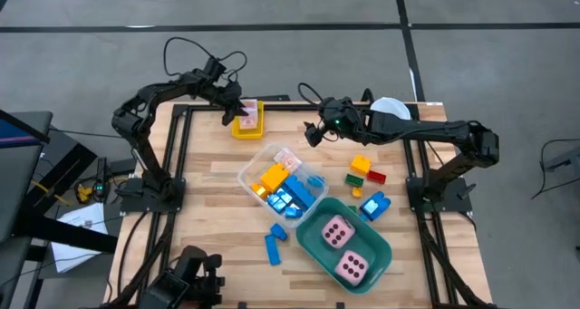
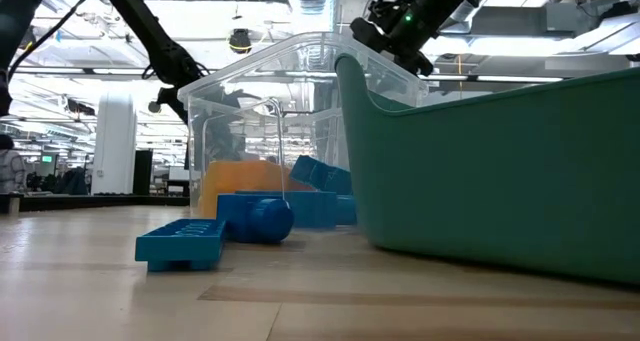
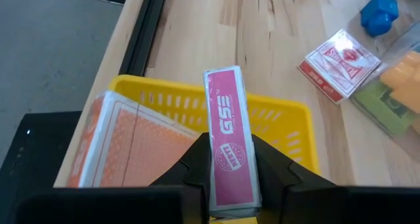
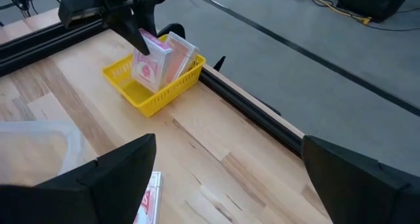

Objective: Pick & Place Toys
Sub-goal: Put the pink deck of cards into the yellow bin, then put the yellow game piece into the transparent bin

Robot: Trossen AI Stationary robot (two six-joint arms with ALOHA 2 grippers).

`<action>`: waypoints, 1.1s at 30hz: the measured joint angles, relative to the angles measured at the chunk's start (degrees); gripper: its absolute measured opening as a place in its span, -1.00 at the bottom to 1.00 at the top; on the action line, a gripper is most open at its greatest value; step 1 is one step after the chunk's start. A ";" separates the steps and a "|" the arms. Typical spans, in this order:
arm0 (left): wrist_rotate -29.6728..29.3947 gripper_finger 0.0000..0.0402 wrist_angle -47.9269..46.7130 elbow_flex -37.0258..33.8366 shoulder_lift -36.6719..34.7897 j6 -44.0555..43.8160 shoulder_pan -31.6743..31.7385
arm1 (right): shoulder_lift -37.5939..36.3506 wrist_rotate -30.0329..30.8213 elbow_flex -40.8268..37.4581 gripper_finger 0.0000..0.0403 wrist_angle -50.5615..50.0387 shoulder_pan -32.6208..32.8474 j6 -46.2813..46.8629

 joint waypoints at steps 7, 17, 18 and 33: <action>-0.83 -0.64 -0.47 0.00 0.00 0.00 0.00 | 0.00 0.00 0.00 0.85 0.35 0.03 -0.21; -1.77 -0.36 -0.20 -0.02 -0.02 0.00 0.00 | 0.02 -0.01 0.00 0.85 0.63 0.03 -0.21; -1.77 -0.37 -0.12 -0.02 -0.02 0.00 0.00 | 0.01 -0.01 0.00 0.85 0.66 0.03 -0.21; -1.88 -0.36 5.94 -0.02 -8.32 -1.92 0.00 | 0.02 -0.05 0.00 0.85 0.81 0.03 -0.23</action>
